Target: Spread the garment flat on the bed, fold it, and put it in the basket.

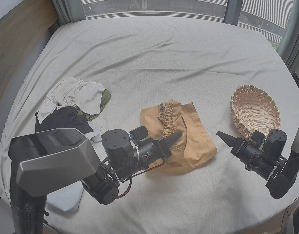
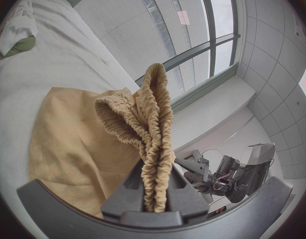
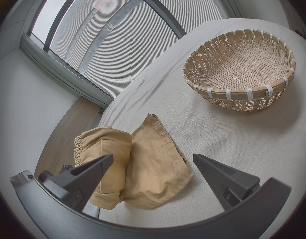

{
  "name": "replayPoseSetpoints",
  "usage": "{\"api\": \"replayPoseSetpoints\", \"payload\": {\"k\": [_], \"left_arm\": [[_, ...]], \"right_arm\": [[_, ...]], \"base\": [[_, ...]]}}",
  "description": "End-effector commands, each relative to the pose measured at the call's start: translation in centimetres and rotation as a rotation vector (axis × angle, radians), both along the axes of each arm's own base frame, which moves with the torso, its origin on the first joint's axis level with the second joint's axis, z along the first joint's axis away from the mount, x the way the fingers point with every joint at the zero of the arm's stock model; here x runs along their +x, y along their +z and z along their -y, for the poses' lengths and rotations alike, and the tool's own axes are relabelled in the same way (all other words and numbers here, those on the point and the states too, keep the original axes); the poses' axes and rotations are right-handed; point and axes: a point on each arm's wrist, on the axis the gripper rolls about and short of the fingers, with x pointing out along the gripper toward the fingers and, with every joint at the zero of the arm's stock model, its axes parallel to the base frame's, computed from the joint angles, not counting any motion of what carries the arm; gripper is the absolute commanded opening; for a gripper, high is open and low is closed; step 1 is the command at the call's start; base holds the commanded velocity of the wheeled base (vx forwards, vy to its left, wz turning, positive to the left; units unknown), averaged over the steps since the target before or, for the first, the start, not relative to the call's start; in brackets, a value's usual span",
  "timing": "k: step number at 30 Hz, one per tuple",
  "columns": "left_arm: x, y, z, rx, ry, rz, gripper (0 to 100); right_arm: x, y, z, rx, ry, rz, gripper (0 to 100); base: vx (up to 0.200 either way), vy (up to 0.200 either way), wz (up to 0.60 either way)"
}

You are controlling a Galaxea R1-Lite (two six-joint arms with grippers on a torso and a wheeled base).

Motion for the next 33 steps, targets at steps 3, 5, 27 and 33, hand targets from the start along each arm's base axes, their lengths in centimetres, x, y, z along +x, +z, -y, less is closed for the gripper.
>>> {"api": "replayPoseSetpoints", "payload": {"k": [3, 5, 27, 33], "left_arm": [[0.7, 0.4, 0.4, -0.012, 0.018, 0.015, 100], [0.8, 0.3, 0.6, -0.002, 0.041, 0.004, 100], [-2.8, 0.8, -6.6, 0.151, 0.171, -0.004, 100], [-3.1, 0.0, -8.9, 0.229, 0.216, -0.007, 100]], "right_arm": [[0.0, -0.2, 0.0, -0.002, 0.001, -0.006, 100], [-0.1, -0.2, 0.1, -0.003, -0.001, -0.011, 100], [0.6, -4.6, -0.4, -0.026, 0.005, -0.176, 100], [1.3, -5.3, -1.0, -0.009, 0.034, -0.189, 100]], "base": [[0.0, 0.0, 0.0], [0.0, 0.0, 0.0], [0.0, 0.0, 0.0], [0.0, 0.0, 0.0]]}}
